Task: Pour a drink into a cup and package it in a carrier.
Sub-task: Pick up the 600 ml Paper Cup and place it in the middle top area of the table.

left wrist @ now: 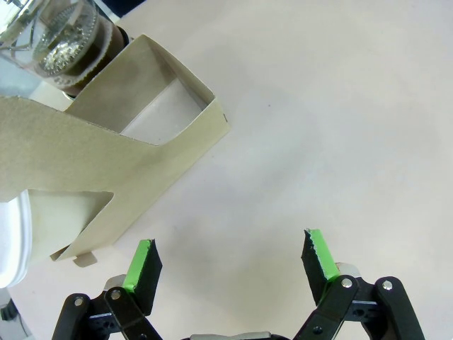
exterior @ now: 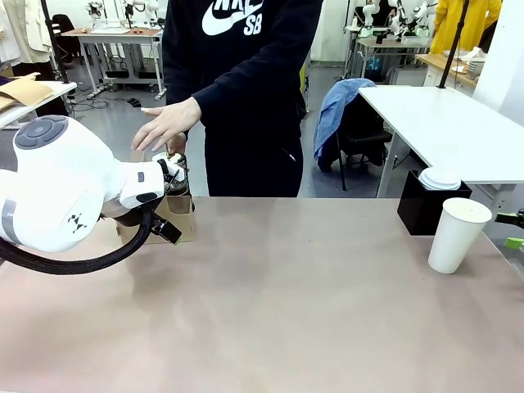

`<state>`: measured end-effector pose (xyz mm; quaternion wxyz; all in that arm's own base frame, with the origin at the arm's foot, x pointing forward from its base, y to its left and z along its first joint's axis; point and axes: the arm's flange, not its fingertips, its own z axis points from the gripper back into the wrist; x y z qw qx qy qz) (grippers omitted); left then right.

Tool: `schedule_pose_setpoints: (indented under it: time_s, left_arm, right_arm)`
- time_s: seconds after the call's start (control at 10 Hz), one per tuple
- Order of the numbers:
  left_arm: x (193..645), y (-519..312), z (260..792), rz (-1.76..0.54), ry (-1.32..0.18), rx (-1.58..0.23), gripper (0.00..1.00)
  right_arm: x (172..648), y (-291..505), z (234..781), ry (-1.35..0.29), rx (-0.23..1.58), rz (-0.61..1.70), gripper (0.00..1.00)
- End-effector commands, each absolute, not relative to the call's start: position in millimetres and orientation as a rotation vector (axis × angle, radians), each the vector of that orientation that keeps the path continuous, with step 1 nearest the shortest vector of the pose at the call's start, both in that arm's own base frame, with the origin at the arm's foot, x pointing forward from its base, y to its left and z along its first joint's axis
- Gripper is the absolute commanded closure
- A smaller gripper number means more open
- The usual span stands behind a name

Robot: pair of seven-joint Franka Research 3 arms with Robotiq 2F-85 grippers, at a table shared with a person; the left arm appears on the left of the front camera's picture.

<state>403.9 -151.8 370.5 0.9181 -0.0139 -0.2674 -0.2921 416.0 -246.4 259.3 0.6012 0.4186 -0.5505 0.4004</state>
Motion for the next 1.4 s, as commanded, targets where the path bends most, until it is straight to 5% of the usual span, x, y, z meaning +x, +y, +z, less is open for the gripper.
schedule_pose_setpoints:
  time_s: [0.0, 1.3]
  left_arm:
    - [404, -152, 370, -0.600, -0.550, -0.029, 0.00]
    - [404, -152, 370, -0.600, -0.550, -0.029, 0.00]
  right_arm:
    - [415, -251, 261, -1.292, 0.952, 0.918, 0.00]
    - [433, -190, 250, -1.319, 0.927, 0.933, 0.00]
